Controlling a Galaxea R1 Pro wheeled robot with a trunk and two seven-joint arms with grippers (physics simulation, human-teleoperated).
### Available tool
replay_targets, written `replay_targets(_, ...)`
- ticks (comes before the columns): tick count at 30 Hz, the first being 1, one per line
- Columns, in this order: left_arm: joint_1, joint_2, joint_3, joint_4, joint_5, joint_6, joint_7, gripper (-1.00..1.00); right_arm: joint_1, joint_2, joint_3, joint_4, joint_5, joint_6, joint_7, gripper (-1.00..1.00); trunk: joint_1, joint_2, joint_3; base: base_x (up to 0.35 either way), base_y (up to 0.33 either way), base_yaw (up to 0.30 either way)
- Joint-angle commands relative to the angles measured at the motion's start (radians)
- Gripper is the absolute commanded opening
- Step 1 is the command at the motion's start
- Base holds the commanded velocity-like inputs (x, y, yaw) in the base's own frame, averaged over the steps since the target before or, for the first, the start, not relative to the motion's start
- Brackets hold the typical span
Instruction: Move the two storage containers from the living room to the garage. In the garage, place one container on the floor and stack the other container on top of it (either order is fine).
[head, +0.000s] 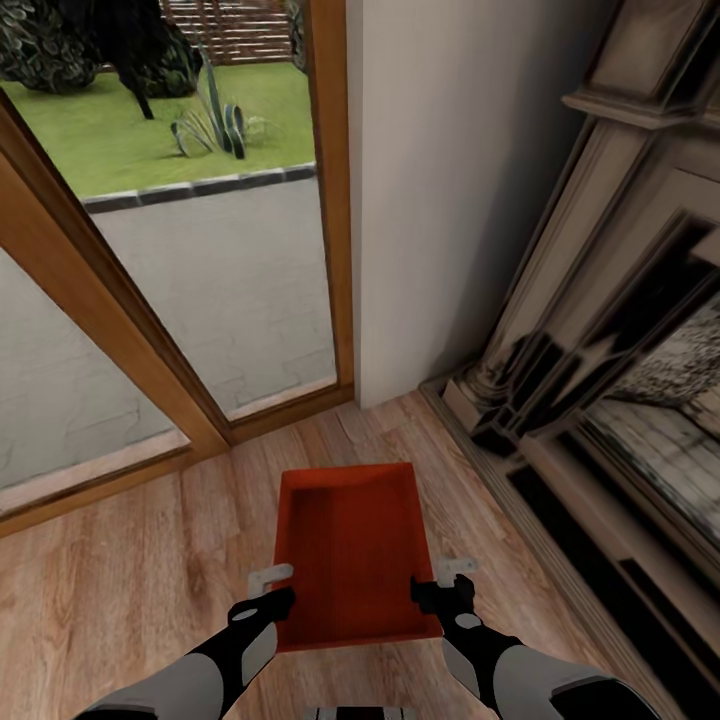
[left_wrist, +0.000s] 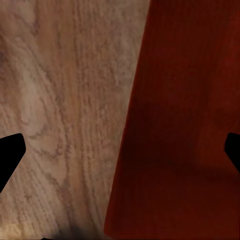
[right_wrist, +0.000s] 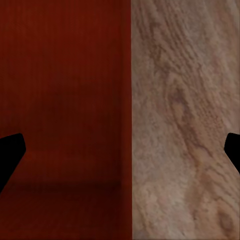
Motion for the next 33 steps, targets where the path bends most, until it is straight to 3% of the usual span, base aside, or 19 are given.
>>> replay_targets(1, 0.000, 0.000, -0.001, 0.001, 0.008, -0.004, 0.002, 1.00, -0.001, 0.000, 0.008, 0.002, -0.003, -0.003, -0.005, 1.00, 0.004, -0.007, -0.004, 0.000, 0.000, 0.000)
replay_targets(14, 0.000, 0.002, -0.002, 0.001, 0.009, -0.004, 0.002, 1.00, -0.001, 0.000, 0.008, 0.002, -0.005, -0.004, -0.005, 1.00, 0.054, -0.098, -0.045, 0.000, 0.000, 0.000)
replay_targets(33, 0.000, 0.006, -0.004, -0.001, 0.000, -0.006, 0.002, 1.00, -0.001, 0.002, 0.008, 0.002, -0.019, -0.004, -0.006, 1.00, 0.054, -0.098, -0.045, 0.000, 0.000, 0.000)
